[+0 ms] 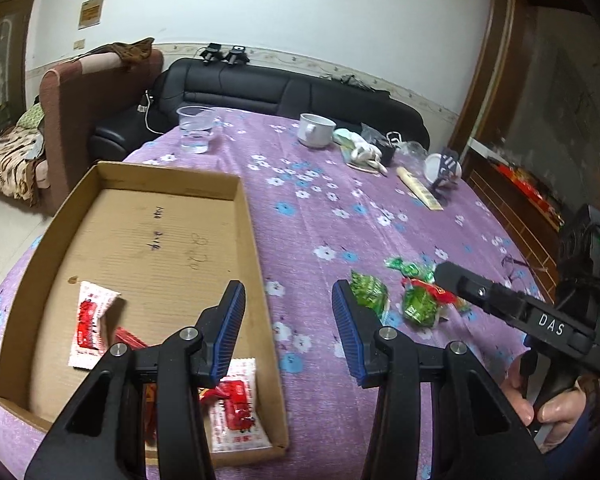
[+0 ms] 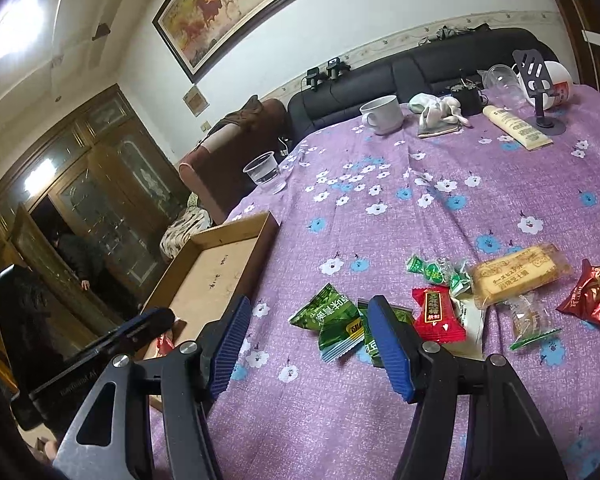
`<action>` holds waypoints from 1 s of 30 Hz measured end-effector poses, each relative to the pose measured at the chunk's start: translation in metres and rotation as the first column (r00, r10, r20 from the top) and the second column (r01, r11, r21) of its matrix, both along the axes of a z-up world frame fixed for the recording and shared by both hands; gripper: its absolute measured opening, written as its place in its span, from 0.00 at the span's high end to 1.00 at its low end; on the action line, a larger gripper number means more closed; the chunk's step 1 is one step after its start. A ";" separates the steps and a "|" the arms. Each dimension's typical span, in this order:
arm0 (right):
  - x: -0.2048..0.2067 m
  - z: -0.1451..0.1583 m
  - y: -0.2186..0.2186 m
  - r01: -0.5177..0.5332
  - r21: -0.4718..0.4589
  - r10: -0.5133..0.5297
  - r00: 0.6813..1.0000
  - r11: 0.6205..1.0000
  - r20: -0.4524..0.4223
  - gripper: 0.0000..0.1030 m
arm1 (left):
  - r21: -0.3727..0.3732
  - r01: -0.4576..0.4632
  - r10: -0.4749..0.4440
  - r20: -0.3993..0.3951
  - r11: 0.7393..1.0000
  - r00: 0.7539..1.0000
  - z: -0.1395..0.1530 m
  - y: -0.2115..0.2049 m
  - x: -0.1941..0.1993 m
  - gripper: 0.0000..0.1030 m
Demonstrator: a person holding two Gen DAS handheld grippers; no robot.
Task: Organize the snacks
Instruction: 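Open the left gripper to release the red foil packet into the box, then move both grippers over the green packets on the table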
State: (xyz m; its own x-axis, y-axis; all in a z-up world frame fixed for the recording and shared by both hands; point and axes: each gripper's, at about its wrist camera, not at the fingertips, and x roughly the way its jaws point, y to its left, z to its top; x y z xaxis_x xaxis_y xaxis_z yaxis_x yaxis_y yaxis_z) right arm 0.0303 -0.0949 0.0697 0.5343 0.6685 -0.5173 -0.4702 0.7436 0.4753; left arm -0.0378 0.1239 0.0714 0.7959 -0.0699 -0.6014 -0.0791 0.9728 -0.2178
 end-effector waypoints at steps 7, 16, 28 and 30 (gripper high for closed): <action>-0.002 0.004 -0.001 0.005 0.001 -0.005 1.000 1.000 0.011 0.38 | -0.003 0.006 -0.006 -0.013 1.000 1.000 -0.002 -0.004 0.004 0.58; -0.001 0.003 -0.003 0.009 0.005 -0.009 1.000 1.000 0.005 0.38 | -0.007 0.009 -0.009 -0.020 1.000 1.000 -0.004 -0.006 0.007 0.58; 0.000 0.003 -0.003 0.010 0.006 -0.010 1.000 1.000 -0.002 0.38 | -0.009 0.007 -0.007 -0.027 1.000 1.000 -0.005 -0.006 0.008 0.58; 0.000 0.003 -0.002 0.011 0.007 -0.011 1.000 1.000 -0.003 0.38 | -0.011 0.007 -0.007 -0.027 1.000 1.000 -0.005 -0.006 0.008 0.58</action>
State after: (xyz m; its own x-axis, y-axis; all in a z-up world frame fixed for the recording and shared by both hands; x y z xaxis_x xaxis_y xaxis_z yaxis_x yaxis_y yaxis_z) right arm 0.0303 -0.0973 0.0724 0.5396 0.6667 -0.5141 -0.4608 0.7449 0.4824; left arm -0.0300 0.1179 0.0667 0.7788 -0.0822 -0.6219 -0.0783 0.9709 -0.2264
